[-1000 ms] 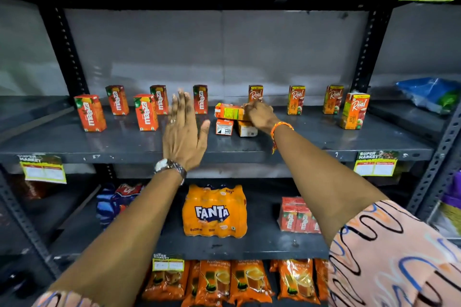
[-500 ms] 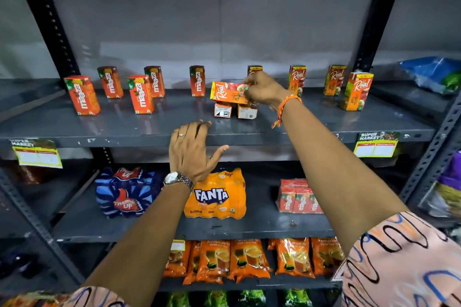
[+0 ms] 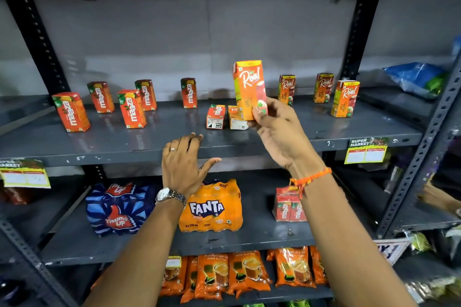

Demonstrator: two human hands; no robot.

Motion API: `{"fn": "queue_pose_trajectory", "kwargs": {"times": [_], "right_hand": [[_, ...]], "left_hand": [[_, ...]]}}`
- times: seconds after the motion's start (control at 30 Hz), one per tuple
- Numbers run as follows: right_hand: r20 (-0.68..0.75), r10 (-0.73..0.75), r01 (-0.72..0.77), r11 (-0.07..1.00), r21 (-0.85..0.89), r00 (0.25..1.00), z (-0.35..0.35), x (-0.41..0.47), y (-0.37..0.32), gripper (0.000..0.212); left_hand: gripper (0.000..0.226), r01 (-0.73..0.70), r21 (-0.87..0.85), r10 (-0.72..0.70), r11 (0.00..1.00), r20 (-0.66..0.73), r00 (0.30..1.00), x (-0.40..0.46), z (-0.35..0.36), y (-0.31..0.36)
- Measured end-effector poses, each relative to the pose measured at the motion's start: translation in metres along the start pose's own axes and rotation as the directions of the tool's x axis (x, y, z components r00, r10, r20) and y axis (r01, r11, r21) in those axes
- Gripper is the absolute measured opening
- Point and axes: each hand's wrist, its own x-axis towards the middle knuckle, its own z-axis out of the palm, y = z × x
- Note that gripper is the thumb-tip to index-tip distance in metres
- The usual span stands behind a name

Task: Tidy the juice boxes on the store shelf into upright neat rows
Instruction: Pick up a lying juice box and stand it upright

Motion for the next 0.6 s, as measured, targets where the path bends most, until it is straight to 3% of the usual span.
{"fn": "queue_pose_trajectory", "kwargs": {"times": [0.13,0.3,0.47,0.6], "right_hand": [[0.001,-0.097,0.096,0.991,0.089,0.995,-0.001,-0.041,-0.013,0.039],[0.014,-0.228,0.228,0.974,0.005,0.974,0.003,-0.081,-0.030,0.045],[0.003,-0.249,0.246,0.956,-0.157,0.969,0.002,-0.093,-0.034,0.042],[-0.033,-0.215,0.209,0.970,-0.127,0.976,0.000,-0.087,-0.035,0.047]], "left_hand": [[0.072,0.009,-0.006,-0.009,1.000,0.006,1.000,0.000,0.001,0.000],[0.073,0.019,-0.007,-0.019,1.000,0.022,1.000,-0.001,0.003,0.000],[0.074,0.026,-0.004,-0.026,1.000,0.022,0.999,0.000,0.003,0.000],[0.074,0.024,0.004,-0.024,1.000,0.022,0.999,-0.004,0.004,-0.001]]}}
